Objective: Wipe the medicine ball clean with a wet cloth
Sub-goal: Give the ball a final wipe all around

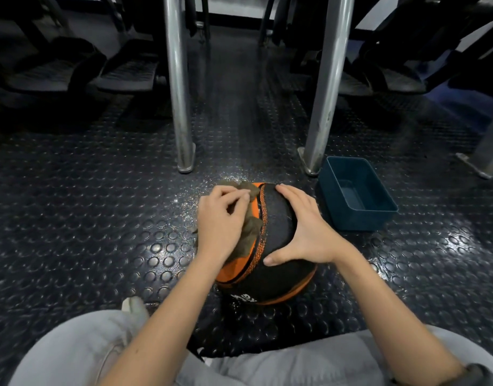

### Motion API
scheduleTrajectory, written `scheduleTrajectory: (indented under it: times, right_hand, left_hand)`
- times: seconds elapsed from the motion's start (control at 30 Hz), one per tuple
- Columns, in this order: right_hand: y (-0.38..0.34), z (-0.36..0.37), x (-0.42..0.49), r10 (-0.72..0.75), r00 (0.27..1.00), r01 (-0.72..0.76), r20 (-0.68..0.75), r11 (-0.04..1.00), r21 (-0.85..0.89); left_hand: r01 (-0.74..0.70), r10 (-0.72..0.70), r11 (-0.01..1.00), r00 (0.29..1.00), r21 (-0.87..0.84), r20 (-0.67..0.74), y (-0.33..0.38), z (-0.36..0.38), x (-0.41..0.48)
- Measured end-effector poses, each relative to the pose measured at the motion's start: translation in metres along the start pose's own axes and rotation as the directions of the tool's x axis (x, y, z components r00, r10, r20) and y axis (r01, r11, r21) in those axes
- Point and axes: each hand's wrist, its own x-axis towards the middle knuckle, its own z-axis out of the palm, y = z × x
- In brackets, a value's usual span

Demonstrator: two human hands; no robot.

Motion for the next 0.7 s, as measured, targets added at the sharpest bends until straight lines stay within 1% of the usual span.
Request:
scheduleTrajectory:
  times: [0.07,0.1,0.13,0.2,0.27,0.3,0.33,0.37,0.4,0.43,0.47,0.5,0.53,0.57,0.6,0.63,0.67,0.7]
  right_hand:
    - [0.001,0.0,0.002,0.004,1.0,-0.004,-0.01,1.0,-0.003]
    - [0.001,0.0,0.003,0.007,1.0,-0.007,-0.02,1.0,-0.004]
    - [0.001,-0.001,0.005,0.012,1.0,-0.012,-0.025,1.0,-0.005]
    - [0.001,-0.003,0.008,0.025,1.0,-0.025,-0.003,1.0,-0.005]
    - [0.006,-0.007,0.01,0.031,0.999,-0.032,0.036,0.999,0.027]
    - [0.01,-0.01,0.011,0.024,0.998,-0.029,0.066,0.997,0.071]
    - [0.013,-0.013,0.011,0.003,0.995,-0.017,0.102,0.99,0.143]
    - [0.015,-0.016,0.01,-0.035,0.991,0.001,0.13,0.967,0.253]
    - [0.018,-0.018,0.009,-0.076,0.987,0.014,0.14,0.915,0.402]
    - [0.019,-0.019,0.007,-0.105,0.987,0.018,0.123,0.826,0.563]
    - [0.02,-0.02,0.006,-0.115,0.99,0.021,0.087,0.715,0.699]
    - [0.019,-0.02,0.006,-0.102,0.994,0.031,0.041,0.62,0.784]
    - [0.018,-0.02,0.007,-0.08,0.997,0.04,0.005,0.557,0.829]
    - [0.017,-0.018,0.008,-0.063,0.998,0.052,-0.02,0.551,0.833]
    - [0.015,-0.016,0.009,-0.059,0.997,0.068,-0.04,0.613,0.787]
    - [0.012,-0.013,0.011,-0.065,0.996,0.086,-0.056,0.728,0.681]
    - [0.01,-0.01,0.013,-0.058,0.995,0.094,-0.082,0.827,0.554]
    - [0.009,-0.008,0.014,-0.043,0.991,0.098,-0.127,0.883,0.458]
  left_hand:
    - [-0.119,0.119,0.992,0.993,0.034,-0.019,0.006,0.002,-0.017]
    - [-0.178,0.179,0.983,0.984,0.052,-0.01,0.01,0.003,-0.025]
    - [-0.204,0.203,0.978,0.979,0.051,0.019,0.014,0.003,-0.029]
    - [-0.123,0.121,0.992,0.984,0.003,0.131,0.022,-0.001,-0.023]
    - [-0.011,0.016,1.0,0.965,-0.018,0.263,0.026,-0.01,-0.008]
    - [0.039,-0.029,0.999,0.943,-0.025,0.331,0.028,-0.016,-0.002]
    - [0.098,-0.064,0.993,0.918,-0.068,0.391,0.029,-0.02,0.003]
    - [0.168,-0.093,0.976,0.898,-0.141,0.43,0.03,-0.024,0.006]
    - [0.245,-0.119,0.942,0.884,-0.231,0.452,0.031,-0.027,0.007]
    - [0.32,-0.141,0.891,0.869,-0.321,0.474,0.03,-0.029,0.006]
    - [0.378,-0.146,0.829,0.857,-0.411,0.494,0.028,-0.03,0.005]
    - [0.401,-0.136,0.778,0.858,-0.483,0.495,0.026,-0.03,0.003]
    - [0.372,-0.104,0.773,0.873,-0.514,0.476,0.023,-0.03,0.001]
    - [0.317,-0.058,0.781,0.894,-0.538,0.443,0.019,-0.029,-0.002]
    - [0.257,-0.01,0.79,0.913,-0.556,0.408,0.014,-0.027,-0.005]
    - [0.211,0.021,0.795,0.927,-0.568,0.374,0.011,-0.026,-0.007]
    - [0.158,0.046,0.822,0.939,-0.547,0.34,0.006,-0.024,-0.008]
    - [0.1,0.063,0.871,0.948,-0.481,0.311,-0.002,-0.021,-0.007]
